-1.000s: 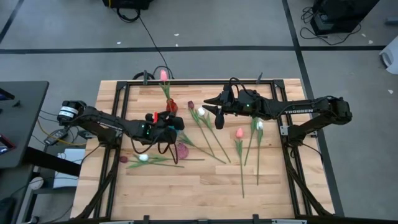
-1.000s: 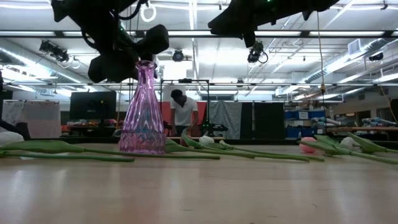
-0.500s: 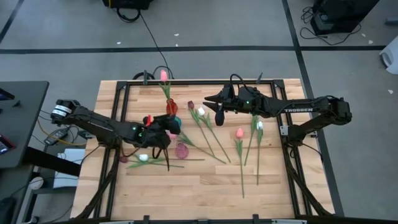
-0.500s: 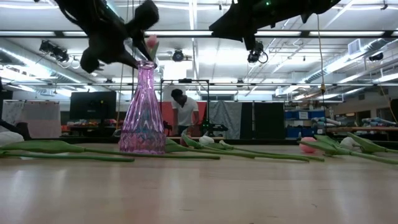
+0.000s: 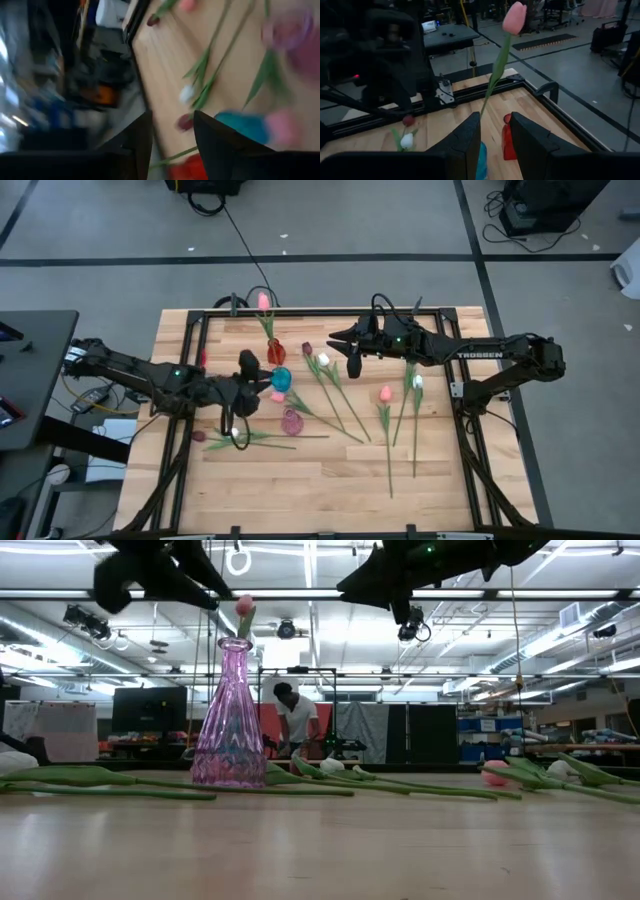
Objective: Sort flowers into vase by color
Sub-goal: Put the left pink flower into the blue vase
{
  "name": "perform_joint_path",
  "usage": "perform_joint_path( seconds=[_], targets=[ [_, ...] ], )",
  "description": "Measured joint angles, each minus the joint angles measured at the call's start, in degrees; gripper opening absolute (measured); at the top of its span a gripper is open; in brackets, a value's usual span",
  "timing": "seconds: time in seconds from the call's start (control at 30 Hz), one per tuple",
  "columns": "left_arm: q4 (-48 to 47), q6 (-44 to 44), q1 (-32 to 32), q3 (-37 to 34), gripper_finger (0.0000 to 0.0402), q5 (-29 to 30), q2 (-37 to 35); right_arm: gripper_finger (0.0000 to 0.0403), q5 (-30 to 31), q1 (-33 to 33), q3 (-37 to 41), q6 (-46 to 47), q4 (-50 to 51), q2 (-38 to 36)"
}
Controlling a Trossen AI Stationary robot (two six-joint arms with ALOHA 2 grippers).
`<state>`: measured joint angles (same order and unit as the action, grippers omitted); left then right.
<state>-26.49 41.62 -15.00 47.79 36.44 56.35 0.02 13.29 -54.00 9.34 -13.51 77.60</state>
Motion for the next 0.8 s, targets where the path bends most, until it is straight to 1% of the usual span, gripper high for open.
perform_joint_path(
  seconds=[0.17, 0.2, 0.27, 0.33, 0.4, 0.5, 0.67, 0.8],
  targets=[
    [0.6, -25.3, 2.4, -0.5, 0.0147, -0.7, 0.0, 0.0119, -0.3, -0.4, 0.0, 0.4, -0.8, 0.0],
    [0.8, -28.9, 3.3, -1.1, 0.0147, -1.7, -0.1, 0.0119, -0.5, -0.5, 0.0, 0.6, -1.0, 0.0],
    [1.4, -33.2, 5.5, -2.9, 0.0147, -4.2, -0.1, 0.0119, -1.1, -0.9, 0.0, 0.5, -1.1, 0.0],
    [4.4, -35.9, 7.7, -5.6, 0.0147, -7.1, -0.8, 0.0119, -1.6, -1.2, 0.0, 0.1, -1.0, 0.0],
    [9.4, -37.4, 10.0, -8.9, 0.0147, -9.3, -1.9, 0.0119, -2.2, -1.3, 0.0, -0.5, -1.0, 0.0],
    [14.9, -39.2, 13.4, -13.8, 0.0146, -12.0, -4.3, 0.0119, -4.3, -1.3, 0.0, -1.4, -0.6, 0.0],
    [24.6, -41.7, 19.0, -20.6, 0.0147, -14.8, -9.8, 0.0119, -5.3, -1.3, 0.0, -2.0, 0.2, 0.0],
    [31.6, -44.1, 23.4, -24.8, 0.0147, -17.7, -12.0, 0.0119, -5.3, -1.3, 0.0, -2.0, 0.2, 0.0]
  ],
)
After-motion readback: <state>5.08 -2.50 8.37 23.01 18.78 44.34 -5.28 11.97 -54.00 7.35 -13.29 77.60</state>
